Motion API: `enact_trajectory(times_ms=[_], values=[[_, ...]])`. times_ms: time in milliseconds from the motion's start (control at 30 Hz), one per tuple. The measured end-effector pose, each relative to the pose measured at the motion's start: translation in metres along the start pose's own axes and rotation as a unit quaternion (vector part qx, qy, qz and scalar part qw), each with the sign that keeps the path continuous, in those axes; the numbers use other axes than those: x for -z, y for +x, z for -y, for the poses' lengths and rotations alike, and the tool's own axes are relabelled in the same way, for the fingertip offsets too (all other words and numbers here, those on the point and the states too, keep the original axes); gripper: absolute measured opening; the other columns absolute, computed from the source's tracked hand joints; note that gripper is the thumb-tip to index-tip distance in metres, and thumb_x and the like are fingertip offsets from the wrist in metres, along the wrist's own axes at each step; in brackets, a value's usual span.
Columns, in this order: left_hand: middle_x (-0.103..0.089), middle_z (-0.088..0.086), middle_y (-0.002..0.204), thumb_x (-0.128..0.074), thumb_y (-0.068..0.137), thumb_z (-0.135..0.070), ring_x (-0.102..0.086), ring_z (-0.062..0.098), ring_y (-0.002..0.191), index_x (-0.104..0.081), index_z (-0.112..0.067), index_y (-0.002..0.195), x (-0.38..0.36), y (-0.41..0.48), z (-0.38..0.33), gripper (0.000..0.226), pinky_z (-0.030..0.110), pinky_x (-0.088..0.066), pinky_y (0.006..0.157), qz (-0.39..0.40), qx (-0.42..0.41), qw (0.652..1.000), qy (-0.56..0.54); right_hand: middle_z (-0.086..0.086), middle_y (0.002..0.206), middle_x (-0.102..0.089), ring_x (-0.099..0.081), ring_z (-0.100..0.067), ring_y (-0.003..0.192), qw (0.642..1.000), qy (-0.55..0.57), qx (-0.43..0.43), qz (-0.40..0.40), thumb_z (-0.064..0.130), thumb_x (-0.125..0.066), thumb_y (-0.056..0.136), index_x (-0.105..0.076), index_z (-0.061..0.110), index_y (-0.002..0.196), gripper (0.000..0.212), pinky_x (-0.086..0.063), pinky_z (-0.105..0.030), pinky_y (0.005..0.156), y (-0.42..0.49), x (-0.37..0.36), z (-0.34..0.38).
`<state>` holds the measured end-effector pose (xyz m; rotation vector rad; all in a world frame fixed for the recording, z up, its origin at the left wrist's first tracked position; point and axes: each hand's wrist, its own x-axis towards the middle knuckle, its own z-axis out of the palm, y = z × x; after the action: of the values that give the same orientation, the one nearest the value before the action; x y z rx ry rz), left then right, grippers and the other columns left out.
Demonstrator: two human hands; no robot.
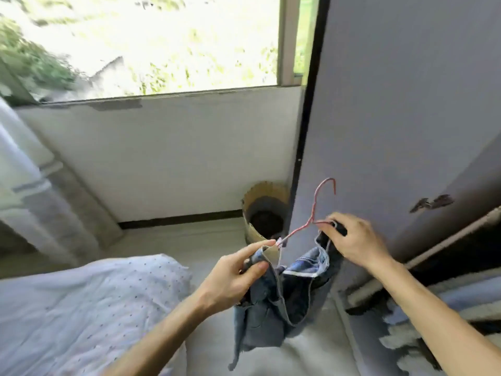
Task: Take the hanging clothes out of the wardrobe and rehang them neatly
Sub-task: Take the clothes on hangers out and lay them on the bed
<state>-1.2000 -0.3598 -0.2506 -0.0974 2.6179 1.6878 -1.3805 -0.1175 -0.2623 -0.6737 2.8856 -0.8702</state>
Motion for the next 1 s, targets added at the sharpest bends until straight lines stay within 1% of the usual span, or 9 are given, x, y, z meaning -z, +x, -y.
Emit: enact_trajectory(times_ms=[100, 200, 333, 467, 600, 667, 800, 867, 1000], values=[[-0.072, 0.010, 0.104, -0.062, 0.093, -0.043, -0.065, 0.016, 0.089, -0.058, -0.051, 0.129, 0.040, -0.062, 0.024, 0.037, 0.040, -0.054, 0.088, -0.056, 0.058, 0.997, 0.012, 0.008, 0.077, -0.064, -0.061, -0.020, 0.073, 0.997, -0.009, 0.076, -0.010, 0.065, -0.050, 0.087, -0.068, 0.032, 0.089, 0.038, -0.052, -0.038, 0.066, -0.011, -0.041, 0.060], [-0.071, 0.015, 0.102, -0.062, 0.087, -0.057, -0.066, 0.025, 0.086, -0.061, -0.052, 0.124, 0.074, -0.123, 0.044, 0.038, 0.046, -0.053, 0.082, -0.099, 0.101, 0.989, 0.045, 0.012, 0.075, -0.061, -0.060, -0.016, 0.070, 0.991, 0.010, 0.130, -0.010, 0.058, -0.060, 0.087, -0.070, 0.033, 0.088, 0.027, -0.047, -0.032, 0.062, -0.027, -0.079, 0.117], [-0.058, -0.012, 0.103, -0.069, 0.088, -0.048, -0.055, -0.007, 0.081, -0.065, -0.053, 0.106, 0.111, -0.179, 0.049, 0.019, 0.017, -0.042, 0.074, -0.171, 0.138, 0.968, 0.116, 0.015, 0.074, -0.057, -0.056, -0.003, 0.065, 0.983, 0.064, 0.172, 0.012, 0.052, -0.067, 0.088, -0.071, 0.031, 0.088, 0.022, -0.038, -0.024, 0.062, -0.040, -0.116, 0.181], [-0.058, -0.015, 0.111, -0.072, 0.087, -0.037, -0.057, -0.008, 0.094, -0.070, -0.042, 0.098, 0.141, -0.196, 0.043, 0.012, 0.007, -0.044, 0.083, -0.194, 0.141, 0.964, 0.118, 0.014, 0.074, -0.057, -0.055, 0.003, 0.067, 0.972, 0.092, 0.213, 0.039, 0.057, -0.066, 0.085, -0.071, 0.034, 0.087, 0.024, -0.036, -0.017, 0.060, -0.042, -0.135, 0.241], [-0.071, -0.010, 0.098, -0.066, 0.092, -0.031, -0.067, 0.008, 0.085, -0.068, -0.027, 0.109, 0.165, -0.177, 0.023, 0.018, 0.024, -0.056, 0.077, -0.227, 0.145, 0.963, 0.030, 0.012, 0.080, -0.061, -0.058, -0.007, 0.071, 0.961, 0.096, 0.255, 0.047, 0.061, -0.066, 0.084, -0.071, 0.034, 0.089, 0.027, -0.048, -0.029, 0.066, -0.035, -0.140, 0.295], [-0.070, -0.006, 0.086, -0.064, 0.096, -0.025, -0.063, 0.005, 0.068, -0.066, -0.019, 0.113, 0.179, -0.165, 0.010, 0.018, 0.019, -0.052, 0.064, -0.256, 0.136, 0.957, -0.011, 0.010, 0.086, -0.064, -0.062, -0.013, 0.076, 0.958, 0.099, 0.266, 0.046, 0.063, -0.065, 0.084, -0.072, 0.035, 0.091, 0.030, -0.053, -0.033, 0.072, -0.027, -0.139, 0.317], [-0.053, -0.012, 0.063, -0.061, 0.097, -0.031, -0.044, 0.001, 0.047, -0.068, -0.031, 0.119, 0.207, -0.148, -0.001, 0.023, 0.024, -0.039, 0.056, -0.304, 0.149, 0.941, 0.007, 0.009, 0.094, -0.066, -0.064, -0.014, 0.082, 0.951, 0.118, 0.284, 0.040, 0.062, -0.067, 0.082, -0.074, 0.036, 0.094, 0.030, -0.055, -0.037, 0.078, -0.004, -0.137, 0.347], [-0.048, -0.017, 0.056, -0.061, 0.096, -0.039, -0.045, 0.003, 0.050, -0.072, -0.037, 0.112, 0.214, -0.140, -0.002, 0.020, 0.027, -0.040, 0.055, -0.351, 0.156, 0.923, 0.019, 0.010, 0.098, -0.066, -0.063, -0.011, 0.083, 0.942, 0.148, 0.299, 0.038, 0.060, -0.069, 0.082, -0.075, 0.035, 0.096, 0.030, -0.055, -0.036, 0.080, 0.007, -0.139, 0.356], [-0.072, -0.014, 0.095, -0.062, 0.095, -0.046, -0.065, 0.009, 0.098, -0.075, -0.037, 0.109, 0.228, -0.128, -0.007, 0.022, 0.031, -0.052, 0.089, -0.439, 0.170, 0.881, 0.041, 0.010, 0.134, -0.050, -0.057, -0.009, 0.107, 0.919, 0.214, 0.327, 0.046, 0.065, -0.062, 0.084, -0.059, 0.037, 0.127, 0.052, -0.050, -0.032, 0.093, 0.024, -0.150, 0.358]])
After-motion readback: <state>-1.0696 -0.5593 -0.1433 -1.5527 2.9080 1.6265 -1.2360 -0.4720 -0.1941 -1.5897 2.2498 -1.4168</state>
